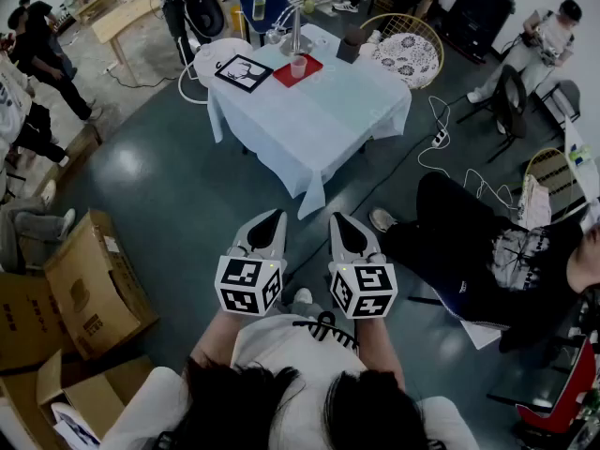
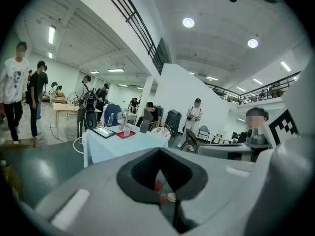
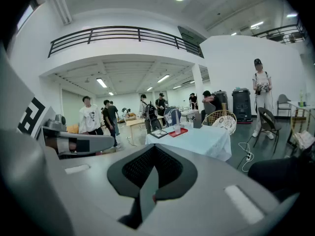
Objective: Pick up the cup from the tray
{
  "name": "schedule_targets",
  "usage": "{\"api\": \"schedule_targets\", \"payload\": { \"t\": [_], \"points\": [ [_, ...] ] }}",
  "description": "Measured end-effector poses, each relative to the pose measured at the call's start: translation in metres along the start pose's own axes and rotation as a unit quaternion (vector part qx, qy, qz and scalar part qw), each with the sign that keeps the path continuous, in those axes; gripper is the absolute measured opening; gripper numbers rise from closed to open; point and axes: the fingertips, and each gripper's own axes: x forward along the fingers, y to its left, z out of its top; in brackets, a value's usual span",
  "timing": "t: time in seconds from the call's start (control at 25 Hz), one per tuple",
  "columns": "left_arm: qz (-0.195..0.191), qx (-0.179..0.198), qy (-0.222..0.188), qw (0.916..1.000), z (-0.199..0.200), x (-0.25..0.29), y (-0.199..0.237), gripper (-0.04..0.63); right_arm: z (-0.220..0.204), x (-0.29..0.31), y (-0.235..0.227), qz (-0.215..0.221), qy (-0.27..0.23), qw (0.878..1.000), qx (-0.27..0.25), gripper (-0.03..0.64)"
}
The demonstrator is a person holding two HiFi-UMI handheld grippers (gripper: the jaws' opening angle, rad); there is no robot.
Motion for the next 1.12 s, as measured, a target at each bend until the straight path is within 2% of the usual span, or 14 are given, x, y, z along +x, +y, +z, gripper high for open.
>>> {"api": "schedule_targets", "payload": {
  "t": [0.88, 1.12],
  "points": [
    [0.010, -0.003, -0.003, 0.9999, 0.005, 0.005, 0.005, 0.000, -0.002, 0.008, -0.002, 0.011, 0.016, 1.000, -0.011, 0.023],
    [0.012, -0.003, -0.001, 0.9999, 0.006, 0.012, -0.003, 0.000, 0.005, 0.004, -0.020, 0.003, 0.001, 1.000, 0.005, 0.025]
  ]
}}
